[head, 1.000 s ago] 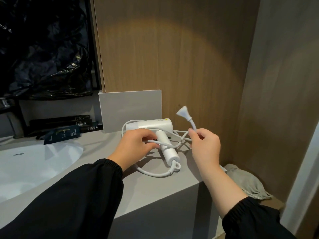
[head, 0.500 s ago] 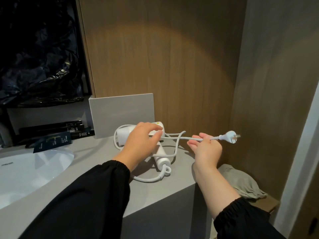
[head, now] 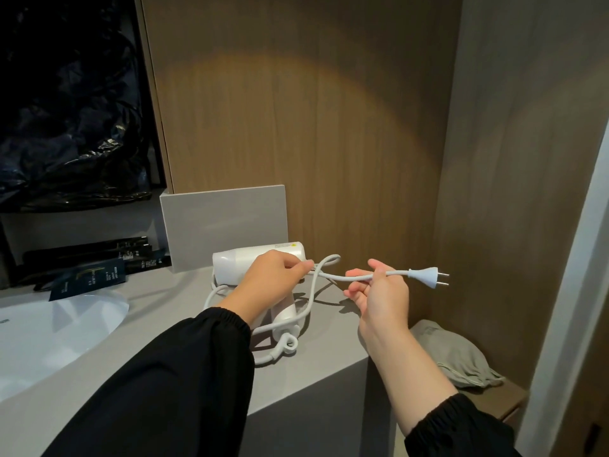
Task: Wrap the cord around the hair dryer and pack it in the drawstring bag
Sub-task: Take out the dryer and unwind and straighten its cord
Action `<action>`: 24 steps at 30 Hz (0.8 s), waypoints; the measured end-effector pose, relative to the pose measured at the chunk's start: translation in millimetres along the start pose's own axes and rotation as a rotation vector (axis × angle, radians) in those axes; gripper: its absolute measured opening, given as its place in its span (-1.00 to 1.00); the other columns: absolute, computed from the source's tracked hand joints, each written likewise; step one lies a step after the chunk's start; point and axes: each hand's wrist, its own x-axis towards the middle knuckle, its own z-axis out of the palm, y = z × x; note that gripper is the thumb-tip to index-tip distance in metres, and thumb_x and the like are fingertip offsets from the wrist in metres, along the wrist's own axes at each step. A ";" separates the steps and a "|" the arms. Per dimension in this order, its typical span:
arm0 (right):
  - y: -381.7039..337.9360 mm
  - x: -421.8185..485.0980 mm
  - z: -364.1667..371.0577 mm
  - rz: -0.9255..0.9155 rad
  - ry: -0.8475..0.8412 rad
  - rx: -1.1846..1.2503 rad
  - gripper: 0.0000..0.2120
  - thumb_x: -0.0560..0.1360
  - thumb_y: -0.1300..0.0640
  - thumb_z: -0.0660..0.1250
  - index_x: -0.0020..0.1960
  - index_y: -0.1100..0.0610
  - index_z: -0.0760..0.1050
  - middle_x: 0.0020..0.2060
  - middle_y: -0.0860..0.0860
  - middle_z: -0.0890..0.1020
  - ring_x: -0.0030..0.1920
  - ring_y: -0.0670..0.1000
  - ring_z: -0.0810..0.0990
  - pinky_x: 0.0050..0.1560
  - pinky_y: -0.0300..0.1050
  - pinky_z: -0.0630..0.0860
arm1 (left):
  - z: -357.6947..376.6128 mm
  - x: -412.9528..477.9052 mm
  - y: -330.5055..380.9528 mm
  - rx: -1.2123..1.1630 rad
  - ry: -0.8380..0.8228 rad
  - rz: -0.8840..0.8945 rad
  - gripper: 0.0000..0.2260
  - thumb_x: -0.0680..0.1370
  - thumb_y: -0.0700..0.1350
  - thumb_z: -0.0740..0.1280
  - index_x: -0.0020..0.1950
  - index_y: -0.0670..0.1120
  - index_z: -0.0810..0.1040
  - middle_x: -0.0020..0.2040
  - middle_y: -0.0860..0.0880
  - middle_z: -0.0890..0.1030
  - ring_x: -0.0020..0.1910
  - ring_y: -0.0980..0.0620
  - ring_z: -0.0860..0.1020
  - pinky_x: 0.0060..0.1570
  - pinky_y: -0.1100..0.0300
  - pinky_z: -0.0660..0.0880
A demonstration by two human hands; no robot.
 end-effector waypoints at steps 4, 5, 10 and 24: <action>-0.3 -2.9 2.1 0.004 -0.032 -0.083 -0.79 0.65 0.11 0.11 0.06 0.15 0.50 -0.31 0.07 0.63 -0.37 0.00 0.60 -0.38 -0.25 0.57 | 1.9 -6.5 4.6 -0.101 0.023 0.003 -0.87 0.45 0.08 0.44 -0.26 0.09 0.67 -0.23 0.02 0.67 -0.16 0.04 0.58 -0.15 0.18 0.50; -0.4 -3.4 2.1 0.002 -0.035 -0.116 -0.75 0.66 0.08 0.11 0.01 0.15 0.52 -0.31 0.07 0.64 -0.37 -0.01 0.61 -0.38 -0.25 0.56 | 2.4 -7.4 5.7 -0.112 0.043 0.008 -0.89 0.43 0.06 0.46 -0.27 0.08 0.66 -0.24 0.04 0.67 -0.14 0.05 0.59 -0.13 0.17 0.51; 2.0 -6.9 5.7 -0.024 -0.016 -0.300 -0.56 0.65 -0.02 0.10 -0.23 0.20 0.55 -0.45 0.08 0.59 -0.49 -0.01 0.52 -0.47 -0.22 0.49 | -4.8 -9.4 10.4 -0.307 0.128 -0.021 -0.86 0.44 -0.07 0.46 -0.33 0.01 0.65 -0.34 0.05 0.61 -0.30 0.08 0.49 -0.29 0.28 0.40; 15.7 -6.7 8.2 -0.607 -0.056 -0.791 -0.50 0.53 0.37 0.24 0.38 -0.02 0.35 0.33 -0.07 0.35 0.25 -0.13 0.32 0.01 -0.44 0.33 | -7.6 -21.5 16.3 -0.486 0.077 -0.045 -0.85 0.50 -0.21 0.39 -0.26 -0.10 0.68 -0.38 0.05 0.57 -0.46 0.19 0.45 -0.47 0.47 0.36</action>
